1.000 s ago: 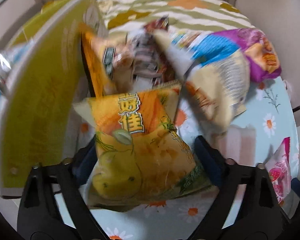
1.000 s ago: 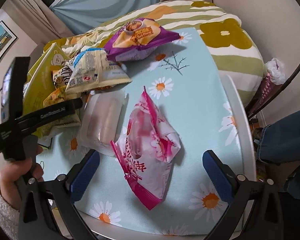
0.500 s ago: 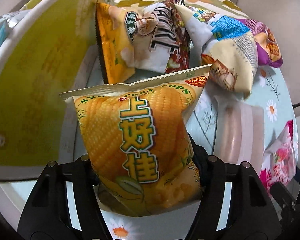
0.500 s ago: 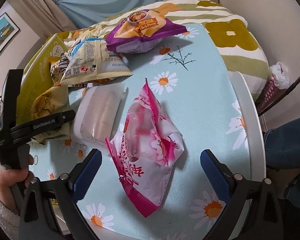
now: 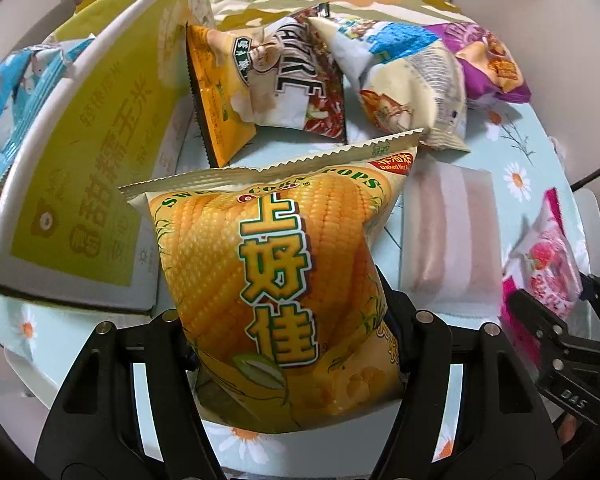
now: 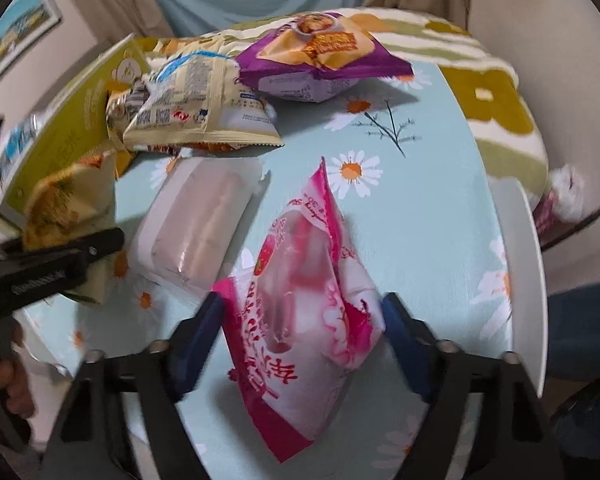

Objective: Organize snacks
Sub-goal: 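Grasp the yellow corn-print bag with the left tool while the right tool grasps the pink bag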

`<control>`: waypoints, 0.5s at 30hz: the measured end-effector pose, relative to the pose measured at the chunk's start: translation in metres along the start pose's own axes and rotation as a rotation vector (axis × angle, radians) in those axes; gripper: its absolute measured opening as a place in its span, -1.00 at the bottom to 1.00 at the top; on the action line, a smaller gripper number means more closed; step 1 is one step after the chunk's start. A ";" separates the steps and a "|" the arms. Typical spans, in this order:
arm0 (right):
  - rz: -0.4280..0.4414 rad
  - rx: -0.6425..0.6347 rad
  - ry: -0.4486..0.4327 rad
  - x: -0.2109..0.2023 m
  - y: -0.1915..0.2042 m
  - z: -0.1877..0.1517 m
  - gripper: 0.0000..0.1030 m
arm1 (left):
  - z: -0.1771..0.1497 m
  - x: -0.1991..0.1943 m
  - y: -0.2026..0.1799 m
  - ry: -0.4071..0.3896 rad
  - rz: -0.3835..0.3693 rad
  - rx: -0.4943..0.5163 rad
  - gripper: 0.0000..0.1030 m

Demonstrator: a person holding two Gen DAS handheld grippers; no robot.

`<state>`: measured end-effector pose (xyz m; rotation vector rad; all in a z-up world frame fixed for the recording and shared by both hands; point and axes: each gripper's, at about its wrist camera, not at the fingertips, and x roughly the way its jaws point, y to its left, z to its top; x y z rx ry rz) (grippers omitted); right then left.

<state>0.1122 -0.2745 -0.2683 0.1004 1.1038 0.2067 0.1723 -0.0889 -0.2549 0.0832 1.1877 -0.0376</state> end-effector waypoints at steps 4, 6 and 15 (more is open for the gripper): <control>-0.009 -0.043 -0.016 -0.004 0.002 -0.002 -0.13 | -0.001 -0.009 -0.007 -0.002 -0.021 0.010 0.27; -0.008 -0.048 -0.020 -0.009 0.001 -0.001 -0.24 | -0.001 -0.015 -0.009 -0.008 -0.031 0.010 0.27; -0.008 -0.018 -0.056 -0.037 -0.008 0.008 -0.35 | 0.006 -0.060 -0.013 -0.067 -0.081 0.033 0.27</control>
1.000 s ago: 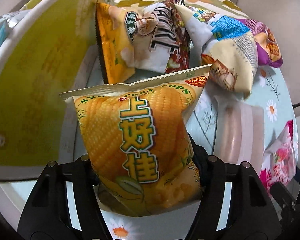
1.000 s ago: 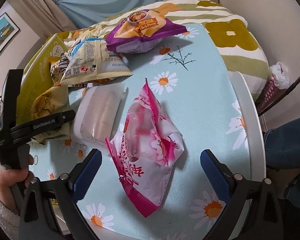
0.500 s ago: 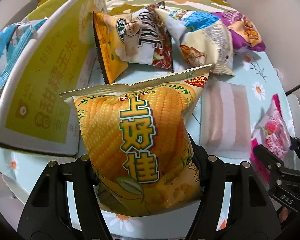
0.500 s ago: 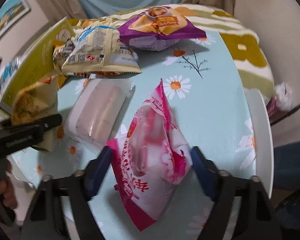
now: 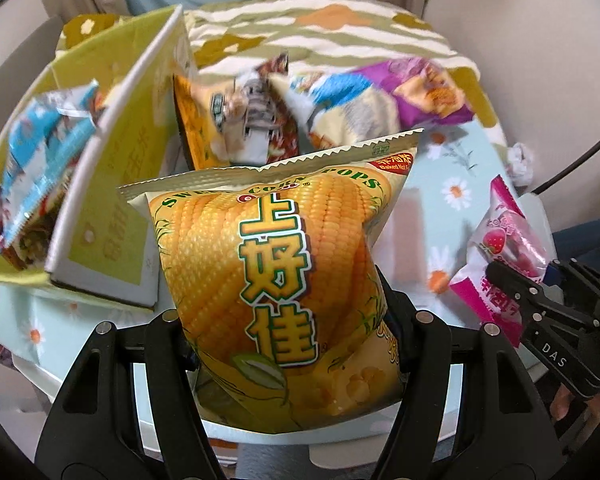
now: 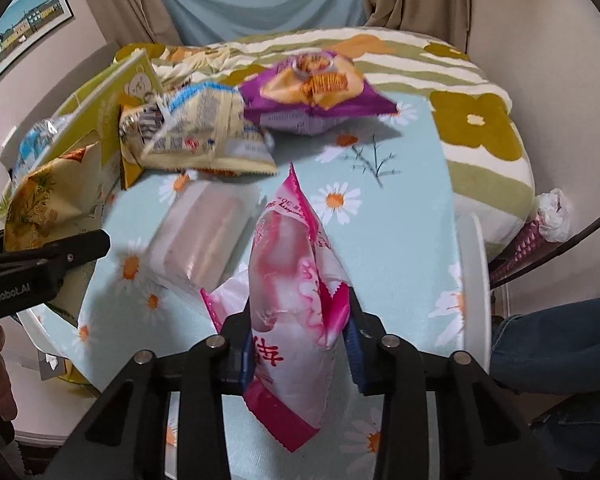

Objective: Organize snacks
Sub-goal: 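Grasp the yellow corn-print bag with the left tool while the right tool grasps the pink bag, then carry both bags over the yellow box and open both tools to drop them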

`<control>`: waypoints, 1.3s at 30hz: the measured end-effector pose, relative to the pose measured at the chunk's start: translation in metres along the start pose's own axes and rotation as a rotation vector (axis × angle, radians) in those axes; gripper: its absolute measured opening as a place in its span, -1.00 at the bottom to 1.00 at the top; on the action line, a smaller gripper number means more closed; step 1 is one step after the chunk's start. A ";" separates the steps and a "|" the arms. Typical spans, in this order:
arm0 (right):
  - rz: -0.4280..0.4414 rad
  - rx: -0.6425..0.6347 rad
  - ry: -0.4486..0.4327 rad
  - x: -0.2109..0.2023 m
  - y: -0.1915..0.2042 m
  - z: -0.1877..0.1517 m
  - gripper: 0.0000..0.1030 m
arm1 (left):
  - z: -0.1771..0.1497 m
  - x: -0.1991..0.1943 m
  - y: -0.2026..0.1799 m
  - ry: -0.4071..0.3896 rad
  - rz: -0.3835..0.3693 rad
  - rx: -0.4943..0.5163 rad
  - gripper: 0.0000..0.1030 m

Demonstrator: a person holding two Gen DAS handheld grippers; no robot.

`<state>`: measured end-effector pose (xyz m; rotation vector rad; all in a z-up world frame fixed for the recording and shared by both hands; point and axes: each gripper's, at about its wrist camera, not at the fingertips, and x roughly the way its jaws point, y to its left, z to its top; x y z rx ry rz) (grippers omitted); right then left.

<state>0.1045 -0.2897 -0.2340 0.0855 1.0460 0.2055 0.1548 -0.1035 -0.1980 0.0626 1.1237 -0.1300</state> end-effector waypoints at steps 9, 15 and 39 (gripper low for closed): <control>0.085 -0.035 -0.110 -0.058 0.022 0.042 -0.35 | 0.026 -0.082 0.030 -0.154 -0.045 -0.070 0.27; 0.167 -0.070 -0.194 -0.086 0.066 0.093 -0.35 | 0.054 -0.123 0.100 -0.237 -0.008 -0.130 0.27; 0.260 -0.078 -0.189 -0.006 0.283 0.219 -0.34 | 0.119 -0.030 0.340 -0.066 -0.008 -0.211 0.67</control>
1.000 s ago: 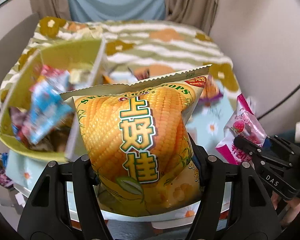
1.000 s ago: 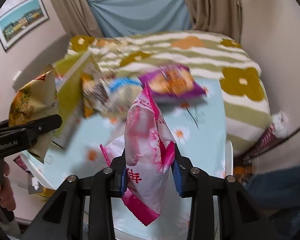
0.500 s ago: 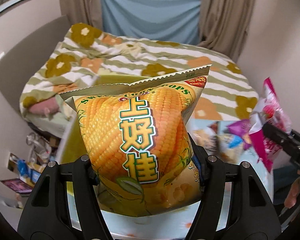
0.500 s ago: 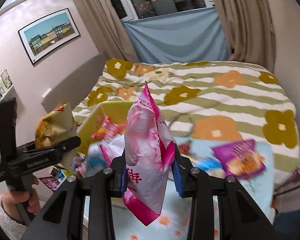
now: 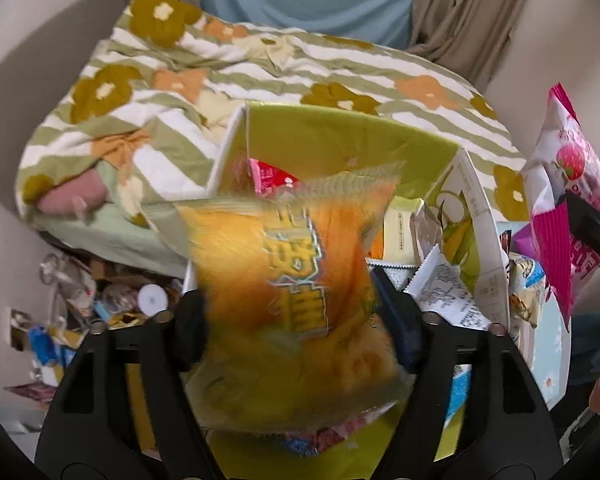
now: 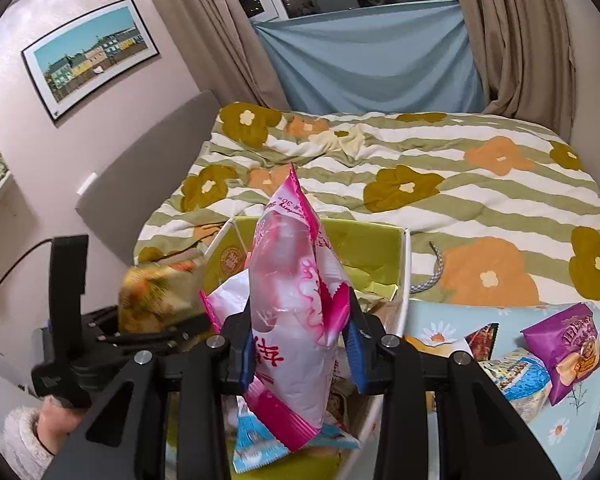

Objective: Organize snacks
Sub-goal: 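Carry both bags over the yellow box and open both tools to drop them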

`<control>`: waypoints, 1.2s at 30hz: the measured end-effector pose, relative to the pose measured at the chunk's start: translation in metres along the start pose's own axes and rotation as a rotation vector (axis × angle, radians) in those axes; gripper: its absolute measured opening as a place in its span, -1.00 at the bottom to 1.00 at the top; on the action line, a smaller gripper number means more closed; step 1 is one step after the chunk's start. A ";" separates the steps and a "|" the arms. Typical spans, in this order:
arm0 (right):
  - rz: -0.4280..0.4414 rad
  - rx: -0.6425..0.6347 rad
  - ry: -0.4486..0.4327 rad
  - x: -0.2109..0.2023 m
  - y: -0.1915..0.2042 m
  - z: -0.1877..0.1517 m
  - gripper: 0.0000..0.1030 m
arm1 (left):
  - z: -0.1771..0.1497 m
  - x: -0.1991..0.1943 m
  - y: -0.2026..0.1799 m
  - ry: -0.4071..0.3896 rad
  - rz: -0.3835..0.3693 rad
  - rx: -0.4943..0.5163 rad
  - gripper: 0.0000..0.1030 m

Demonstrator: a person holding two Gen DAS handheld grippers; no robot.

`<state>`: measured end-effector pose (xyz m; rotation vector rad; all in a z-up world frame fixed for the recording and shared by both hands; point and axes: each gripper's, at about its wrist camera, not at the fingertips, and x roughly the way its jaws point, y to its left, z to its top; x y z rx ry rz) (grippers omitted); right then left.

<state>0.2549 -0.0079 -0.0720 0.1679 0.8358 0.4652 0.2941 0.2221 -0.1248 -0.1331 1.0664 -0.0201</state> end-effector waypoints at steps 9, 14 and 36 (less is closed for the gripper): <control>-0.049 0.017 0.055 0.026 0.004 0.003 -0.35 | 0.001 0.014 0.009 0.013 0.013 0.033 1.00; -0.025 -0.007 0.091 0.045 0.005 0.011 -0.35 | -0.001 0.002 0.011 -0.007 0.055 0.036 1.00; 0.065 -0.019 0.215 0.120 -0.008 0.034 0.99 | 0.003 0.016 0.019 0.039 0.098 -0.010 1.00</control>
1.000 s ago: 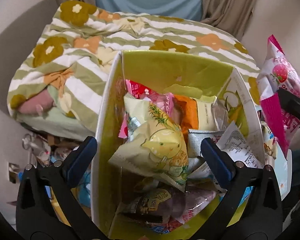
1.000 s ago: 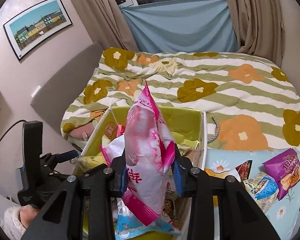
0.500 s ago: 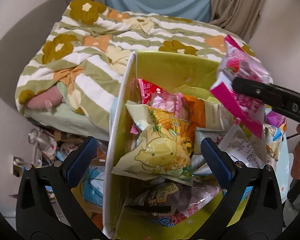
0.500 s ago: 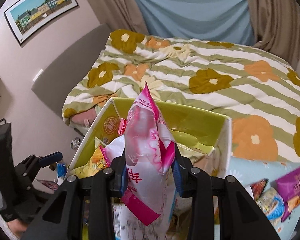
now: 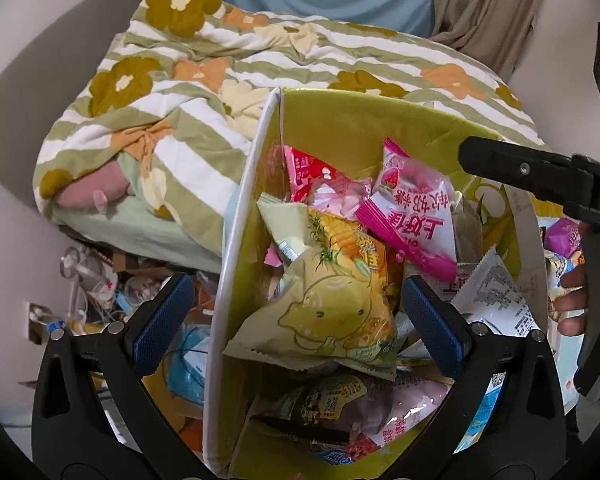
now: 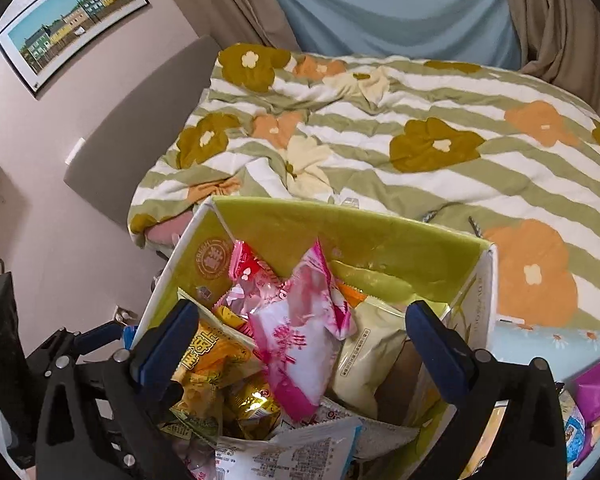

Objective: Organize snacks
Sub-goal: 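Carry both bags over the yellow box and open both tools to drop them, then move both tools back over the remaining snack bags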

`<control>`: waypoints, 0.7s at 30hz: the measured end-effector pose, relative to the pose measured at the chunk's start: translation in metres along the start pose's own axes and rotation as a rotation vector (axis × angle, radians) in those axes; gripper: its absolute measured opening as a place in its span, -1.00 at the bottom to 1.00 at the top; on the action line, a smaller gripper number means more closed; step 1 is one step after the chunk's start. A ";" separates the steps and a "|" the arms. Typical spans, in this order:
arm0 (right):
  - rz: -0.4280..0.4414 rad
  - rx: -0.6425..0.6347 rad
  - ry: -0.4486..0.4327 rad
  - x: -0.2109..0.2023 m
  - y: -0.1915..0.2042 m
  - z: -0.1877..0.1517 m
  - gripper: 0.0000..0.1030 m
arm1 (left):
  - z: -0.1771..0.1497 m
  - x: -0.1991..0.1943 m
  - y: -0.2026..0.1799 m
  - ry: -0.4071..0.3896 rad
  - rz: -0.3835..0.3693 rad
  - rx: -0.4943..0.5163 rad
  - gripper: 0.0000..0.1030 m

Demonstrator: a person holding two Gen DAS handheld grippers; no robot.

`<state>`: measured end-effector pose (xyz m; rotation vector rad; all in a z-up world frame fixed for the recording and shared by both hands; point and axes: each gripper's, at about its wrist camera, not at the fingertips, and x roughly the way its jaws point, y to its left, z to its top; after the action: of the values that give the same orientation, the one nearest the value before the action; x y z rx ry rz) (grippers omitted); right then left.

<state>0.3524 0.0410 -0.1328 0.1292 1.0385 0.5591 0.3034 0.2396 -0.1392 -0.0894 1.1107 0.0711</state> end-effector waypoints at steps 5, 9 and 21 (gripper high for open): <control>-0.038 -0.039 -0.012 -0.006 0.004 -0.002 0.99 | -0.002 -0.002 0.000 -0.002 -0.002 0.002 1.00; -0.045 -0.050 -0.033 -0.020 0.010 -0.002 0.99 | -0.003 -0.014 0.000 -0.030 -0.003 0.009 1.00; -0.082 -0.075 -0.128 -0.093 0.035 -0.026 1.00 | -0.016 -0.074 -0.021 -0.134 -0.036 0.066 1.00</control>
<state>0.2818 0.0209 -0.0607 0.0550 0.8933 0.5080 0.2584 0.2164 -0.0791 -0.0446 0.9763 0.0080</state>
